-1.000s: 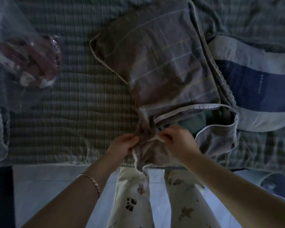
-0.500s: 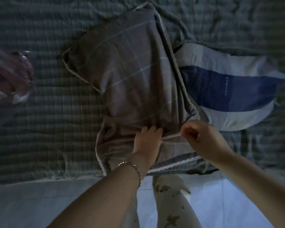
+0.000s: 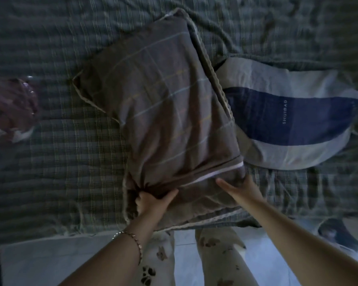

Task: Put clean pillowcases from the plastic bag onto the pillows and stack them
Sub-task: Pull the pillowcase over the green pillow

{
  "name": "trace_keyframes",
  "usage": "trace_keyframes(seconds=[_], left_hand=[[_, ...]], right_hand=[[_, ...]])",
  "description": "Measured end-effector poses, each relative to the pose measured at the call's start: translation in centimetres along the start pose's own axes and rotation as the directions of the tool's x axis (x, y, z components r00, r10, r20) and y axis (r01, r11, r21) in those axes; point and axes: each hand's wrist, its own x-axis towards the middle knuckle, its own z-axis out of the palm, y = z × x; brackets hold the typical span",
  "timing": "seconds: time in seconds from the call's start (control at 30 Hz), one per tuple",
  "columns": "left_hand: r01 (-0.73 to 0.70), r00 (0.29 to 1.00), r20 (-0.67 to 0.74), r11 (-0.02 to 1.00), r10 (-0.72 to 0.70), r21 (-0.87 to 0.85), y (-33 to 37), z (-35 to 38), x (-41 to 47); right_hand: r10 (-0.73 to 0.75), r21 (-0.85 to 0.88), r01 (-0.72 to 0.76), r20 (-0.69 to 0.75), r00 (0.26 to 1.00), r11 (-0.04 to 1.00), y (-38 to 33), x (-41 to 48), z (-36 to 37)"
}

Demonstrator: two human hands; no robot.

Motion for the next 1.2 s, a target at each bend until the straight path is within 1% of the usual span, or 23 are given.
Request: trace_keyframes(seconds=[0.07,0.1,0.13,0.2,0.27,0.33,0.4,0.5,0.57,0.63,0.77,0.87,0.93,1.0,1.1,1.2], left_hand=[[0.021,0.992,0.127,0.998,-0.013,-0.060,0.0,0.6,-0.1],[0.030,0.986,0.165,0.994,-0.013,-0.102,0.4,0.6,0.0],[0.061,0.982,0.188,0.986,-0.031,-0.156,0.8,0.4,0.0],[0.150,0.972,0.210,0.963,-0.103,-0.222,1.6,-1.1,-0.1],[0.144,0.970,0.227,0.961,-0.089,-0.236,3.0,-3.6,-1.2],[0.075,0.972,0.236,0.955,-0.005,-0.288,4.5,-6.6,-3.4],[-0.029,0.974,0.198,0.932,0.108,-0.361,5.5,-10.5,-5.9],[-0.214,0.959,0.078,0.875,0.273,-0.434,6.1,-16.4,-10.3],[-0.340,0.930,-0.044,0.805,0.366,-0.486,5.9,-20.5,-13.7],[-0.470,0.877,-0.173,0.722,0.449,-0.507,5.4,-23.9,-16.9],[-0.702,0.711,-0.401,0.551,0.578,-0.450,2.1,-29.6,-23.6],[-0.804,0.593,-0.520,0.481,0.614,-0.348,-2.2,-32.8,-27.4],[-0.848,0.522,-0.598,0.447,0.608,-0.285,-5.6,-34.8,-29.3],[-0.866,0.473,-0.652,0.451,0.593,-0.217,-8.7,-36.8,-30.6],[-0.863,0.407,-0.735,0.491,0.542,-0.117,-13.7,-40.1,-32.2],[-0.856,0.316,-0.809,0.516,0.495,-0.019,-18.4,-43.7,-33.2]], right_hand=[[-0.017,-0.044,0.017,0.009,1.000,0.999,-1.3,-0.5,1.0],[-0.037,-0.045,0.038,0.020,0.999,0.998,-2.2,-0.9,1.3],[-0.063,-0.041,0.064,0.031,0.998,0.997,-3.2,-1.5,1.5],[-0.132,-0.062,0.132,0.009,0.991,0.989,-5.0,-3.1,1.7],[-0.213,-0.086,0.208,-0.054,0.976,0.974,-6.8,-5.9,1.5],[-0.294,-0.108,0.282,-0.120,0.948,0.953,-8.8,-9.2,0.8],[-0.396,-0.090,0.386,-0.176,0.901,0.918,-11.1,-13.5,0.0],[-0.544,-0.119,0.531,-0.214,0.812,0.839,-13.6,-19.3,-0.5],[-0.644,-0.171,0.621,-0.229,0.730,0.765,-15.1,-23.6,-0.4],[-0.726,-0.225,0.691,-0.233,0.646,0.687,-16.5,-28.1,-0.1],[-0.831,-0.318,0.768,-0.242,0.501,0.555,-17.8,-37.6,0.9],[-0.912,-0.401,0.819,-0.177,0.370,0.410,-17.5,-43.2,2.2],[-0.937,-0.415,0.841,-0.118,0.329,0.348,-16.9,-46.5,3.4],[-0.949,-0.396,0.864,-0.087,0.303,0.312,-16.2,-49.3,4.8],[-0.970,-0.383,0.892,-0.063,0.235,0.241,-15.0,-53.0,8.4],[-0.986,-0.344,0.924,-0.036,0.162,0.165,-14.4,-56.4,12.6]])
